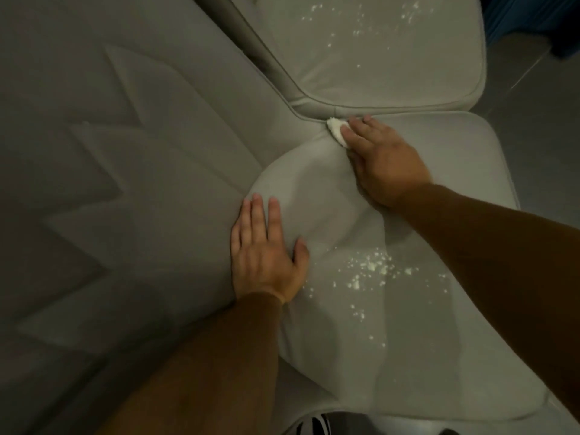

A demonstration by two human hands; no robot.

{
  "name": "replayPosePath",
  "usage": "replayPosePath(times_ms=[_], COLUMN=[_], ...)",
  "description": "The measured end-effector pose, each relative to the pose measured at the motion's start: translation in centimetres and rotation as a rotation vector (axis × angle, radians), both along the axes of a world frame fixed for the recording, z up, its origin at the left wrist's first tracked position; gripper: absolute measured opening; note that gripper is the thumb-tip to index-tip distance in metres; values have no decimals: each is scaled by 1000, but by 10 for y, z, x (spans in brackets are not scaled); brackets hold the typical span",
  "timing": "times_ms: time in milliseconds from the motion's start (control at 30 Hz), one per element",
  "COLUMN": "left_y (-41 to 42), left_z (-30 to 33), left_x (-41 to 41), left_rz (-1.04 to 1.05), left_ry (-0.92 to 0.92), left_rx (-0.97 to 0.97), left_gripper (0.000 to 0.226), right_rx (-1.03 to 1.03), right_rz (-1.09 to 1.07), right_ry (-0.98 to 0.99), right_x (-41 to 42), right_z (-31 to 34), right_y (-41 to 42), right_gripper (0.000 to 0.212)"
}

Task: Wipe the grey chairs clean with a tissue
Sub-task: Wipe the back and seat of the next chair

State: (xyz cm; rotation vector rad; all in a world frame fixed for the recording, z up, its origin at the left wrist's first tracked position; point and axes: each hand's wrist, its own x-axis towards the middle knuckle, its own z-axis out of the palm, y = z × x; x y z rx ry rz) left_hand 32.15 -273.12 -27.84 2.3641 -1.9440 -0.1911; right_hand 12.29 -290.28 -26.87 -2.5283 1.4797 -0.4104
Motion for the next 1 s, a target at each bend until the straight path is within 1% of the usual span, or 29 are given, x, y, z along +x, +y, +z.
replayPosePath(times_ms=[100,333,367,433,500,567,633,767,800,867,933,1000], left_y=[1,1,0,-10,-32,-55,-66,-52,-52,-64,-80,-91], left_z=[0,10,13,23,36,51,59,43,38,33,29,22], left_x=[0,-1,-1,2,11,25,29,-3,-9,-14,-13,-9], left_rz=[-13,-32,-60,-181,-321,-363,-357,-520,-546,-544,-496,-465], left_ry=[-13,-52,-71,-141,-187,-134,-81,-97,-114,-145,-96,-58], left_rx=[-11,104,138,205,195,168,155,91,70,65,119,131], left_gripper=[82,89,90,94,94,89,80,68,66,68,74,75], right_rx=[94,151,176,244,334,426,421,215,162,95,128,196], right_rz=[0,98,118,141,160,167,97,-77,-92,-89,-94,-162], right_ry=[-1,24,14,-3,-39,-99,-190,-283,-269,-169,-57,-7], right_x=[-10,-76,-82,-94,-109,-127,-144,-153,-150,-142,-138,-139], right_z=[2,15,19,31,45,58,69,86,88,84,71,52], right_y=[10,94,105,125,142,150,145,101,84,44,8,-11], right_gripper=[48,46,46,46,44,45,48,41,40,40,43,43])
